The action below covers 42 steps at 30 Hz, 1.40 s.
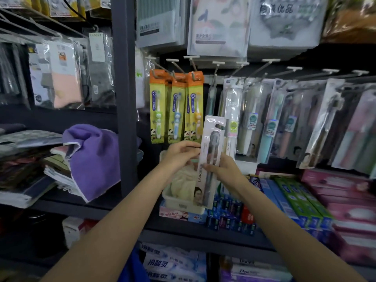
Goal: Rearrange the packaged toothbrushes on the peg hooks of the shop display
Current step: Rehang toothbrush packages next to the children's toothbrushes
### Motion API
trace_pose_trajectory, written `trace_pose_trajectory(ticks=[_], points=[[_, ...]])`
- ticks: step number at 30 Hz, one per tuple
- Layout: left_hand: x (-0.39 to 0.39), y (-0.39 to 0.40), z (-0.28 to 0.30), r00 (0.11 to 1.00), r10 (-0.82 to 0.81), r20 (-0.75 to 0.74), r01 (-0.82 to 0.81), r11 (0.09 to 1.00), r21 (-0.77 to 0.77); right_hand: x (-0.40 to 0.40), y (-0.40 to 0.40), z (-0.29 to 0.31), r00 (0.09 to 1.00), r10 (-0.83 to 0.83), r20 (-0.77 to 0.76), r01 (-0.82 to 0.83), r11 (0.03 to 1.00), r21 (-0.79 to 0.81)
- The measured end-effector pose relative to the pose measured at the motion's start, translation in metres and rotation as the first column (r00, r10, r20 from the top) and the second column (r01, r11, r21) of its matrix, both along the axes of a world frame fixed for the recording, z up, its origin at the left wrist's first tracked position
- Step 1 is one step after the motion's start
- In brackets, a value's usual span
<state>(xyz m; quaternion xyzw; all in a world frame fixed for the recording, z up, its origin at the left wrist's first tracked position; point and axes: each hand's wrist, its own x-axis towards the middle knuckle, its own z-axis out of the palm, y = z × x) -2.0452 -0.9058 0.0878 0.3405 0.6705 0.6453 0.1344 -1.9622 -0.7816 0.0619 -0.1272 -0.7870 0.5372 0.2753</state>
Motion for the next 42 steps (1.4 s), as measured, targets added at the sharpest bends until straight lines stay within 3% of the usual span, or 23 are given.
trace_pose_trajectory(ticks=[8, 13, 18, 23, 29, 34, 36, 42], points=[[0.032, 0.019, 0.016, 0.995, -0.021, -0.099, 0.021, 1.000, -0.001, 0.050, 0.013, 0.016, 0.994, 0.112, 0.006, -0.112, 0.992, -0.051], [0.060, 0.037, 0.031, 0.991, -0.065, -0.116, 0.063, 0.998, -0.019, 0.085, 0.033, 0.021, 0.997, -0.048, -0.065, 0.052, 0.997, 0.058], [0.089, 0.066, 0.035, 0.957, -0.136, -0.256, 0.112, 0.988, -0.105, 0.120, 0.054, 0.017, 0.961, -0.232, -0.147, 0.258, 0.947, 0.189], [0.119, 0.095, 0.028, 0.924, -0.191, -0.332, 0.140, 0.975, -0.171, 0.161, 0.083, 0.009, 0.912, -0.387, -0.136, 0.408, 0.893, 0.189], [0.141, 0.122, 0.033, 0.889, -0.077, -0.451, 0.019, 0.991, -0.132, 0.201, 0.124, 0.032, 0.837, -0.516, -0.180, 0.541, 0.830, 0.136], [0.145, 0.132, 0.035, 0.888, 0.008, -0.460, -0.077, 0.988, -0.131, 0.211, 0.156, 0.085, 0.840, -0.501, -0.210, 0.541, 0.804, 0.246], [0.144, 0.133, 0.033, 0.895, 0.041, -0.444, -0.105, 0.987, -0.121, 0.210, 0.162, 0.098, 0.857, -0.476, -0.197, 0.514, 0.815, 0.269], [0.141, 0.136, 0.026, 0.910, 0.130, -0.395, -0.192, 0.974, -0.122, 0.199, 0.164, 0.102, 0.887, -0.426, -0.179, 0.449, 0.886, 0.117]])
